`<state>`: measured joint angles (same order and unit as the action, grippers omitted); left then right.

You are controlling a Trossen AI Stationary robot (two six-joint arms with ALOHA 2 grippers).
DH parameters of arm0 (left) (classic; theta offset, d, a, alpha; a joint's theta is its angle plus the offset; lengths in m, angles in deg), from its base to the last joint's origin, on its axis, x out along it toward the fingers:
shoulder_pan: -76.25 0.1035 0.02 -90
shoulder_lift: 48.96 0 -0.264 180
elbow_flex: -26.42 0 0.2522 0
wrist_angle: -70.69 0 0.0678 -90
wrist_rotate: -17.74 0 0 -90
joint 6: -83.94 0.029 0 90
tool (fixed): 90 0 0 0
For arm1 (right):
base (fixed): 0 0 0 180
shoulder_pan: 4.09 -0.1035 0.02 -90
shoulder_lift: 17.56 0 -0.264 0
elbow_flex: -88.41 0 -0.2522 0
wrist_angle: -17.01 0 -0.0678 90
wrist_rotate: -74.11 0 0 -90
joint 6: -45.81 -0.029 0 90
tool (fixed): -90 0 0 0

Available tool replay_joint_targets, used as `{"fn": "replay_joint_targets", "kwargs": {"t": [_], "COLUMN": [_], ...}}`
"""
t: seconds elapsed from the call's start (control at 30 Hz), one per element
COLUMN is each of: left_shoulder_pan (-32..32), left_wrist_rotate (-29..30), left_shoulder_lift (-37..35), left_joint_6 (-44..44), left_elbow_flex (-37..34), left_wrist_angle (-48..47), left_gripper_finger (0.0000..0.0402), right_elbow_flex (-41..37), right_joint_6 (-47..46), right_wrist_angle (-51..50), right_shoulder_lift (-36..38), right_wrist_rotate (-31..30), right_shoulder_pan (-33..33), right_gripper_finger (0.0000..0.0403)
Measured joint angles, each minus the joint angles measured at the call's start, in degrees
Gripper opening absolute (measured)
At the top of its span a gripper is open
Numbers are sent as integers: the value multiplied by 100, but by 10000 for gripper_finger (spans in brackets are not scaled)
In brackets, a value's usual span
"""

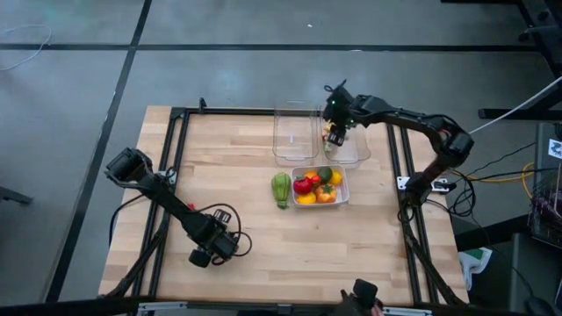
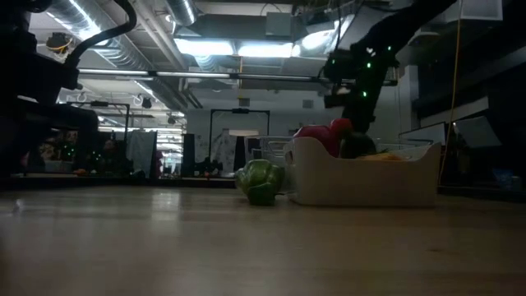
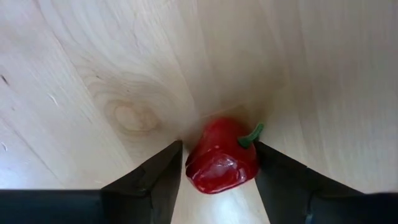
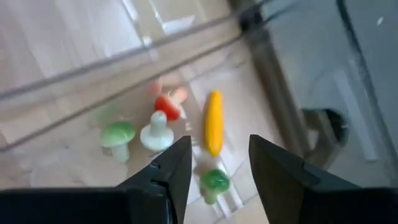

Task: Sort produce into baskets
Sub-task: Put the bottom red bell pepper into the right transparent bin

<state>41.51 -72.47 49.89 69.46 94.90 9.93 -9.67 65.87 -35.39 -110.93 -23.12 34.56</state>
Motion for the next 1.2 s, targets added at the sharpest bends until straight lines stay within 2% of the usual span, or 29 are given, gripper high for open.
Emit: {"fn": "replay_joint_targets", "kwargs": {"t": [0.27, 0.4, 0.6, 0.8, 0.9, 1.1, 1.2], "left_shoulder_pan": [124, 443, 1206, 2161, 2607, 3347, 3593], "left_wrist_rotate": [-24, 16, 285, 970, 1289, 1445, 1447], "left_shoulder_lift": [-2, -2, -2, -2, -2, -2, -9], "left_joint_6": [-196, -75, 962, 2088, 2590, 3241, 3462], "left_elbow_flex": [0, 78, 347, 947, 1344, 1973, 2101], "left_wrist_angle": [-9, -50, -39, 9, 289, 1552, 2382], "left_gripper_finger": [134, 137, 146, 147, 147, 148, 148], "right_elbow_flex": [89, 91, 93, 91, 91, 91, 91], "right_joint_6": [13, 13, -36, -341, -518, -685, -682], "right_wrist_angle": [-38, -25, -30, -43, -44, -44, -44], "right_shoulder_lift": [557, 813, 1071, 1082, 1082, 1082, 1082], "right_wrist_rotate": [110, 232, 591, 1651, 2446, 4453, 5162], "right_shoulder_pan": [-2, -2, -2, -2, -4, -9, -103], "right_gripper_finger": [160, 160, 160, 160, 160, 160, 160]}}
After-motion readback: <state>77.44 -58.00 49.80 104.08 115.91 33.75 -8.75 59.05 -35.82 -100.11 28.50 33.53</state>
